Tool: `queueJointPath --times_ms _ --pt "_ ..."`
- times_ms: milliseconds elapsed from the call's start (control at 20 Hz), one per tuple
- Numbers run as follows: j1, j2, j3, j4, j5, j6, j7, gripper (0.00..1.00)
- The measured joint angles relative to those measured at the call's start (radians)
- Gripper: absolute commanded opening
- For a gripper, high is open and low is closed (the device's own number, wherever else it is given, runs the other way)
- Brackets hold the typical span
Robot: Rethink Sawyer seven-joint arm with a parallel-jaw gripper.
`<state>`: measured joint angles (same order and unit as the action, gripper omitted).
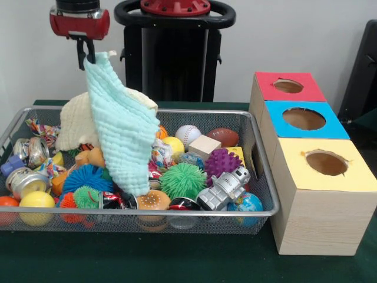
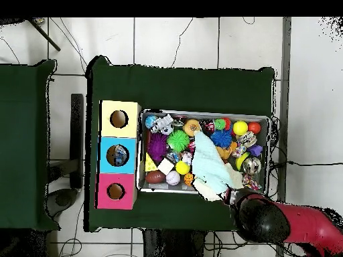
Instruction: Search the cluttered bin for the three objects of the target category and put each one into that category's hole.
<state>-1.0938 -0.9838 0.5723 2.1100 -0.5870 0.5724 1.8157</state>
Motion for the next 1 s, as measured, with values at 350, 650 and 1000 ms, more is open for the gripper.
queueJointPath --times_ms 350,650,1000 --pt "-0.054 -0.059 0.053 0.037 0.001 0.025 -0.002 0.00" --pt "-0.029 -0.042 0.066 0.062 -0.034 0.025 -0.002 0.00" --pt "0.040 0.022 0.066 0.108 -0.162 0.013 -0.002 0.00"
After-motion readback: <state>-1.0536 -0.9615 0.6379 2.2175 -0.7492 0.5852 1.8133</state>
